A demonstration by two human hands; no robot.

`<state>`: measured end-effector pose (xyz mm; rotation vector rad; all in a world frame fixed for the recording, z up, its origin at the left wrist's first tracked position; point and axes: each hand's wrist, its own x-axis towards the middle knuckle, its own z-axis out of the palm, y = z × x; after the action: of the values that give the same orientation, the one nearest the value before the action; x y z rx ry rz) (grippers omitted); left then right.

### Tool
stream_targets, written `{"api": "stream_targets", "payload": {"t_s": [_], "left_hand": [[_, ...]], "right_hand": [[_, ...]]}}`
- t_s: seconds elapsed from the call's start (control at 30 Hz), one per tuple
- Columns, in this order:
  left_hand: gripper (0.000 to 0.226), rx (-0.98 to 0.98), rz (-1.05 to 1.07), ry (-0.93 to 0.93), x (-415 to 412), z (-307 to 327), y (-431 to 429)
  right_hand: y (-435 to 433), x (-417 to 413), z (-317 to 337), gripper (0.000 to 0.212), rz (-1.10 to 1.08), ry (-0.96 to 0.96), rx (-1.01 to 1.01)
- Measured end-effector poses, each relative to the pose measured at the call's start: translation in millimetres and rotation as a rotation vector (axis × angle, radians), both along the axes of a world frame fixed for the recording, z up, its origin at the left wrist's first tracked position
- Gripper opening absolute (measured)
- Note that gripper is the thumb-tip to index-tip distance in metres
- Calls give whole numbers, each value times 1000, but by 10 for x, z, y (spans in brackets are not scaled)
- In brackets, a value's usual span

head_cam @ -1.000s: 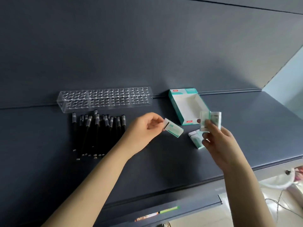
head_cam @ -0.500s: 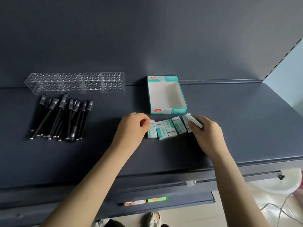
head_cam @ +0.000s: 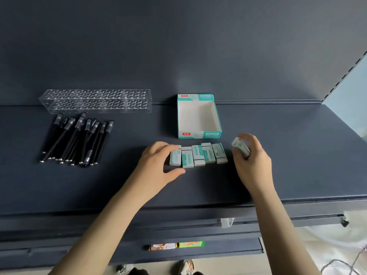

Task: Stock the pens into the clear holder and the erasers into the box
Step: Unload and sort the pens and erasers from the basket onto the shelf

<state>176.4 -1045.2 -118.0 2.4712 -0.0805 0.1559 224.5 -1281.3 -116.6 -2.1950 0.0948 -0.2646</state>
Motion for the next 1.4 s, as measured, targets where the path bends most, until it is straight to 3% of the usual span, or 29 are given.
{"api": "stream_targets", "payload": {"t_s": [0.2,0.4,0.53,0.7,0.8,1.07,1.4], "left_hand": [[52,-29,36,-29,40,-19,-84],[46,-58,91,-63,88,-52,-174],[48,-48,60,-28,77,-42,-167],[45,-20,-20,38,-8,98,4],[40,23,-13,15,-139,216,303],[36,211,178,-80,-1107,560,1945],[36,292,559,-124,-2826,791,4390]], "right_hand": [[-11,16,37,18,-27,33,74],[-2,58,75,24,-46,28,-10],[33,76,26,15,-68,36,-31],[104,35,37,36,-100,55,-287],[327,-36,129,39,-151,-45,-335],[2008,-553,426,31,112,-270,-297],[4798,-1734,695,40,627,-327,-156]]}}
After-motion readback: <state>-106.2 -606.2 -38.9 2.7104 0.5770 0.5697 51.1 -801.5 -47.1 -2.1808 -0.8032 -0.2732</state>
